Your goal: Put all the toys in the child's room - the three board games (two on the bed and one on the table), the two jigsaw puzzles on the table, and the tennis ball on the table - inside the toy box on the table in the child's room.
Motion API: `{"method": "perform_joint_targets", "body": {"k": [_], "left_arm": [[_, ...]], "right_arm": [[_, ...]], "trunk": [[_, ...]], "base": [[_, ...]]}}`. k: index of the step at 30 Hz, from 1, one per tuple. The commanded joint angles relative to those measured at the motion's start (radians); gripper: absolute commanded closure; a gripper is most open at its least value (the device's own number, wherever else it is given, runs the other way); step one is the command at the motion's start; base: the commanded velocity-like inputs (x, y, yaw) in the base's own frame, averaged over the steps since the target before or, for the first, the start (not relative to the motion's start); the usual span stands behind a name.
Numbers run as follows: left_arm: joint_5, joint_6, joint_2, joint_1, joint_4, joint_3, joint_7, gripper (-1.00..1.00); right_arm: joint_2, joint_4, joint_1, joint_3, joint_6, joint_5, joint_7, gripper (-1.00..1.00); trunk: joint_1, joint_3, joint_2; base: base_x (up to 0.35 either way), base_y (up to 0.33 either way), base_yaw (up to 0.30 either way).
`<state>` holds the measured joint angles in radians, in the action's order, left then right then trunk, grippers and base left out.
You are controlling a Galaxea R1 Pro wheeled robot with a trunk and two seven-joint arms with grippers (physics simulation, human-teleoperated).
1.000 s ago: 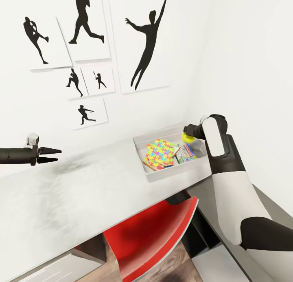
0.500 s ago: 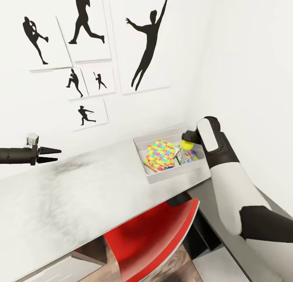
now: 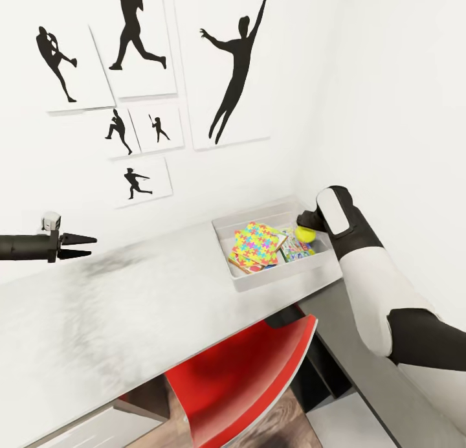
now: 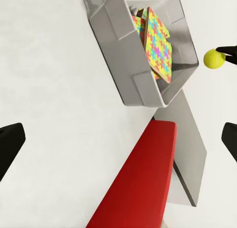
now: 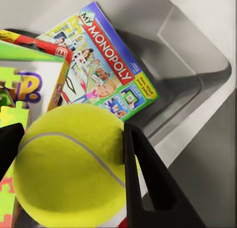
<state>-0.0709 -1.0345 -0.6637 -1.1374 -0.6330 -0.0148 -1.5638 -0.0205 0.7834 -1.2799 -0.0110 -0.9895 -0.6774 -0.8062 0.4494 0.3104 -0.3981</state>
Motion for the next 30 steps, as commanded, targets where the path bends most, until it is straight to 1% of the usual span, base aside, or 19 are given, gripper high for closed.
{"method": "perform_joint_targets", "body": {"k": [1,3,5,6,7,9,11,13,16,24,30], "left_arm": [[-0.008,-0.010,0.000,-0.001,-0.001,-0.002,-0.007,-1.00],[-0.005,-0.011,0.000,-0.001,-0.001,-0.002,-0.007,-1.00],[0.013,-0.011,0.002,-0.001,-0.001,-0.002,-0.007,-1.00],[0.033,-0.011,0.002,-0.001,-0.002,-0.002,-0.007,-1.00],[0.045,-0.012,0.002,-0.001,-0.002,-0.002,-0.007,-1.00],[0.096,-0.013,0.002,-0.002,-0.003,-0.001,-0.007,-1.00],[0.123,-0.013,0.002,-0.002,-0.007,0.000,-0.007,-1.00],[0.140,-0.013,0.002,-0.002,-0.023,0.001,-0.007,-1.00],[0.149,-0.013,0.001,-0.005,-0.045,0.001,-0.007,-1.00],[0.154,-0.013,0.003,-0.007,-0.100,0.001,-0.007,-1.00],[0.156,-0.013,0.004,-0.007,-0.112,0.001,-0.007,-1.00]], "right_arm": [[0.001,-0.001,-0.001,-0.001,-0.001,-0.010,-0.011,1.00],[0.003,-0.007,-0.004,-0.001,0.003,-0.010,-0.011,1.00],[0.004,-0.022,-0.006,-0.001,0.021,-0.009,-0.010,1.00],[0.005,-0.030,-0.007,-0.001,0.030,-0.008,-0.010,1.00],[0.005,-0.033,-0.008,-0.001,0.033,-0.008,-0.009,1.00],[0.006,-0.040,-0.010,-0.003,0.042,-0.007,-0.008,1.00],[0.006,-0.042,-0.011,-0.003,0.045,-0.007,-0.005,1.00],[0.006,-0.042,-0.010,-0.004,0.047,-0.007,-0.002,1.00],[0.006,-0.041,-0.010,-0.003,0.048,-0.007,-0.001,1.00],[0.005,-0.038,-0.010,-0.009,0.070,-0.006,0.001,1.00],[0.005,-0.036,-0.007,-0.009,0.073,-0.008,0.002,1.00]], "trunk": [[0.001,0.002,-0.002],[0.001,0.002,-0.002],[0.001,0.002,-0.002],[0.001,0.002,-0.002],[0.001,0.002,-0.002],[0.001,0.002,-0.002],[0.001,0.002,-0.002],[0.001,0.002,-0.002],[0.001,0.002,-0.002],[0.001,0.002,-0.002],[0.001,0.002,-0.002]], "base": [[0.000,0.000,0.000],[0.000,0.000,0.000],[0.000,0.000,0.000],[0.000,0.000,0.000],[0.000,0.000,0.000],[0.000,0.000,0.000],[0.000,0.000,0.000],[0.000,0.000,0.000],[0.000,0.000,0.000],[0.000,0.000,0.000],[0.000,0.000,0.000]]}}
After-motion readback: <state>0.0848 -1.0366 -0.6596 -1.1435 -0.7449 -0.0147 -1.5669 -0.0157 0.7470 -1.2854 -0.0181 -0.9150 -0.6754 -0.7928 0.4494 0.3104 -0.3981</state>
